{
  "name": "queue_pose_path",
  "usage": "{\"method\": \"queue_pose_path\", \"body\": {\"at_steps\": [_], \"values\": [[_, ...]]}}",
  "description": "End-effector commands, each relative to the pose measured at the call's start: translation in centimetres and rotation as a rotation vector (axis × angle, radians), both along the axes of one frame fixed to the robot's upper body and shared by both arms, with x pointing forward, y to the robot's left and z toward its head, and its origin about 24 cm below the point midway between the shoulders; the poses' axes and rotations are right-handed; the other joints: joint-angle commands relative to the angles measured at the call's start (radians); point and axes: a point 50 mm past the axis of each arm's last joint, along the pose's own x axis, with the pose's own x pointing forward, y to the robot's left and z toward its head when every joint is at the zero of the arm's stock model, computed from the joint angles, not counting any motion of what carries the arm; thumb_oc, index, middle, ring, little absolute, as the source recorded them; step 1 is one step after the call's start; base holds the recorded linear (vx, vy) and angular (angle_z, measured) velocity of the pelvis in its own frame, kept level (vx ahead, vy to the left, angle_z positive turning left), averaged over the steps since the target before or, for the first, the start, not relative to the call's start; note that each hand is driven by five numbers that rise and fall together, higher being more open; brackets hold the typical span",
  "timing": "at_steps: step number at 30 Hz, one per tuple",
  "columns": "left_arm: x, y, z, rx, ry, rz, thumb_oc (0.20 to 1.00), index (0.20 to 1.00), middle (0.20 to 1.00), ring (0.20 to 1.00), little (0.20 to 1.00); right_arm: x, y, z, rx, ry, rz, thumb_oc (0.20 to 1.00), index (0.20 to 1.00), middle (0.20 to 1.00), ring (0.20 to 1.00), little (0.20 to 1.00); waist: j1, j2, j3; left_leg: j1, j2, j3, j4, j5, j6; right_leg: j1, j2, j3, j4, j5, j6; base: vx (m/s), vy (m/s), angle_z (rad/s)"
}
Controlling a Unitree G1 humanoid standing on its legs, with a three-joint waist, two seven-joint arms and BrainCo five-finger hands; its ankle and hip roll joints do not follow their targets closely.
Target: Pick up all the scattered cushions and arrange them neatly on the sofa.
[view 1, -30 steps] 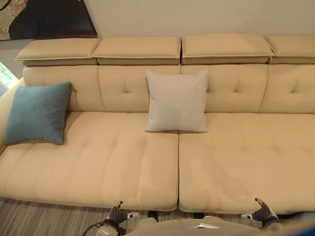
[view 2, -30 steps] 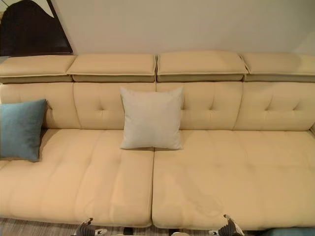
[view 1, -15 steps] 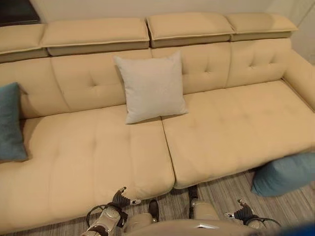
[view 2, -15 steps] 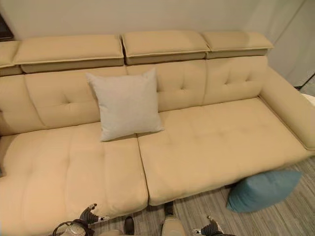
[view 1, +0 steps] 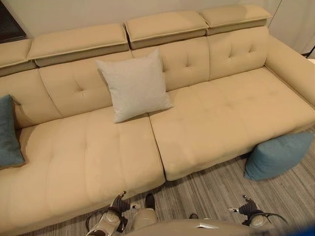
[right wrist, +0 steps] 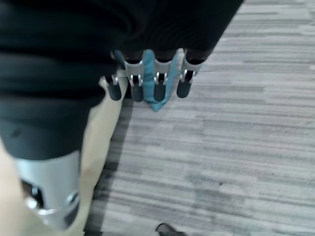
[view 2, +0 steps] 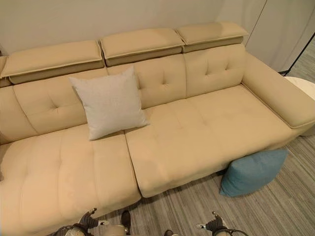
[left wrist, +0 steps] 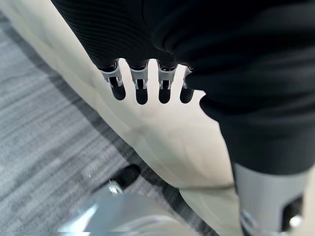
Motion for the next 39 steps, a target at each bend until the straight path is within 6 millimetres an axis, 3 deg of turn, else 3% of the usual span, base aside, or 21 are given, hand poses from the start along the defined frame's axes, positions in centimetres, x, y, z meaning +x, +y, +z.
{"method": "queue_pose_path", "body": {"at_steps": [1,5,10,13,15,17,18,20,21,22,25,28,32,34,36,38,39], "values": [[2.1,-0.6,0.6,-0.011,-0.060,-0.011,1.000,1.000,1.000,1.000,1.000,1.9,-0.7,0.8,-0.032,-0.065,-0.017,1.000,1.000,1.000,1.000,1.000,-0.008,-0.033,0.074,0.007,-0.155,-0.105,0.112,-0.271,0.101,-0.020,-0.057,0.043,-0.014,0.043,0.125,-0.13,0.016,-0.26],[1.2,-1.1,0.1,-0.019,-0.022,0.003,1.000,1.000,1.000,1.000,1.000,0.8,-1.1,0.5,-0.039,-0.008,-0.034,1.000,1.000,1.000,1.000,1.000,-0.014,-0.038,0.062,0.054,-0.201,-0.234,0.139,-0.345,0.108,-0.055,-0.055,0.105,-0.032,0.081,0.134,-0.10,0.100,-0.55],[2.4,-1.0,0.5,0.001,-0.053,-0.018,1.000,1.000,1.000,1.000,1.000,1.6,-1.2,0.7,-0.039,-0.031,-0.039,1.000,1.000,1.000,1.000,1.000,-0.032,-0.038,0.066,0.061,-0.198,-0.206,0.092,-0.336,0.118,-0.112,-0.067,0.140,-0.042,0.134,0.155,-0.10,0.174,-0.79],[4.4,-0.2,1.6,0.025,-0.125,-0.023,1.000,1.000,1.000,1.000,1.000,3.3,-0.5,1.2,-0.027,-0.082,-0.016,1.000,1.000,1.000,1.000,1.000,-0.038,-0.049,0.090,0.057,-0.198,-0.142,0.036,-0.321,0.143,-0.198,-0.086,0.161,-0.045,0.187,0.200,-0.22,0.217,-0.83],[4.8,0.1,1.9,0.037,-0.135,-0.029,1.000,1.000,1.000,1.000,1.000,3.7,-0.3,1.3,-0.027,-0.091,0.000,1.000,1.000,1.000,1.000,1.000,-0.036,-0.051,0.106,0.054,-0.191,-0.124,0.035,-0.314,0.147,-0.226,-0.087,0.153,-0.013,0.189,0.205,-0.20,0.110,-1.21],[5.4,0.7,2.3,0.062,-0.145,-0.049,1.000,1.000,1.000,1.000,1.000,4.0,0.1,1.2,-0.028,-0.094,0.029,1.000,1.000,1.000,1.000,1.000,-0.019,-0.046,0.125,0.042,-0.171,-0.085,0.031,-0.299,0.152,-0.228,-0.102,0.049,0.046,0.151,0.186,-0.24,0.099,-1.09],[5.3,1.0,2.3,0.072,-0.136,-0.052,1.000,1.000,1.000,1.000,1.000,3.2,0.1,0.9,-0.032,-0.061,0.043,1.000,1.000,1.000,1.000,1.000,-0.005,-0.042,0.120,0.035,-0.160,-0.050,0.022,-0.282,0.156,-0.194,-0.117,-0.047,0.082,0.111,0.167,-0.26,0.123,-1.11],[4.3,1.5,1.9,0.062,-0.107,-0.010,1.000,1.000,1.000,1.000,1.000,1.7,-0.3,0.4,-0.036,-0.008,0.021,1.000,1.000,1.000,1.000,1.000,0.024,-0.032,0.102,0.032,-0.133,0.019,0.005,-0.256,0.166,-0.138,-0.118,-0.130,0.183,0.036,0.148,-0.25,0.068,-1.46],[4.2,1.5,1.9,0.062,-0.107,-0.010,1.000,1.000,1.000,1.000,1.000,1.7,-0.3,0.4,-0.036,-0.008,0.021,1.000,1.000,1.000,1.000,1.000,0.026,-0.032,0.103,0.034,-0.133,0.020,0.005,-0.256,0.166,-0.138,-0.119,-0.128,0.186,0.034,0.148,-0.18,-0.033,-1.27],[3.5,1.6,1.5,0.059,-0.080,0.000,1.000,1.000,1.000,1.000,1.000,1.3,-0.4,0.4,-0.036,0.003,0.013,1.000,1.000,1.000,1.000,1.000,0.046,-0.033,0.092,0.031,-0.122,0.060,0.007,-0.252,0.162,-0.089,-0.130,-0.166,0.187,0.009,0.153,-0.13,-0.073,-0.84],[3.2,1.4,1.3,0.054,-0.070,-0.001,1.000,1.000,1.000,1.000,1.000,1.7,-0.4,0.5,-0.036,-0.016,0.001,1.000,1.000,1.000,1.000,1.000,0.063,-0.050,0.088,0.004,-0.108,0.099,0.030,-0.239,0.149,-0.049,-0.103,-0.115,0.101,0.015,0.158,-0.14,-0.149,-0.93],[3.4,0.0,1.2,0.020,-0.080,-0.026,1.000,1.000,1.000,1.000,1.000,1.8,-1.1,0.8,-0.046,-0.044,-0.019,1.000,1.000,1.000,1.000,1.000,0.032,-0.046,0.109,-0.028,-0.073,0.103,0.133,-0.239,0.119,-0.017,-0.074,-0.078,-0.004,0.028,0.136,-0.08,-0.213,-0.74],[3.0,-0.7,0.8,0.009,-0.055,-0.042,1.000,1.000,1.000,1.000,1.000,0.8,-1.7,0.7,-0.054,-0.024,-0.047,1.000,1.000,1.000,1.000,1.000,0.002,-0.033,0.125,-0.028,-0.042,0.101,0.211,-0.260,0.105,0.005,-0.052,-0.064,-0.015,0.014,0.106,-0.02,-0.111,-0.10],[2.8,-0.9,0.7,0.003,-0.051,-0.042,1.000,1.000,1.000,1.000,1.000,0.4,-1.8,0.6,-0.058,-0.009,-0.057,1.000,1.000,1.000,1.000,1.000,-0.002,-0.035,0.124,-0.036,-0.055,0.065,0.235,-0.264,0.105,0.009,-0.051,-0.051,-0.017,0.014,0.099,0.04,-0.043,-0.10],[3.0,-1.3,0.7,-0.008,-0.056,-0.050,1.000,1.000,1.000,1.000,1.000,-0.3,-2.1,0.5,-0.067,0.013,-0.073,1.000,1.000,1.000,1.000,1.000,0.008,-0.035,0.119,-0.054,-0.119,-0.013,0.199,-0.266,0.110,0.024,-0.037,-0.025,-0.030,0.015,0.102,0.16,-0.029,-0.25],[3.2,-1.6,0.7,-0.010,-0.058,-0.062,1.000,1.000,1.000,1.000,1.000,-0.4,-2.2,0.5,-0.081,0.025,-0.078,1.000,1.000,1.000,1.000,1.000,0.031,-0.030,0.117,-0.113,-0.154,-0.048,0.130,-0.207,0.100,0.056,-0.008,0.016,-0.049,0.003,0.108,0.26,-0.009,-0.41],[3.2,-1.6,0.7,-0.010,-0.058,-0.062,1.000,1.000,1.000,1.000,1.000,-0.4,-2.2,0.5,-0.080,0.025,-0.078,1.000,1.000,1.000,1.000,1.000,0.033,-0.031,0.118,-0.111,-0.154,-0.046,0.129,-0.208,0.100,0.057,-0.009,0.018,-0.049,0.003,0.108,0.31,0.082,-0.64]]}}
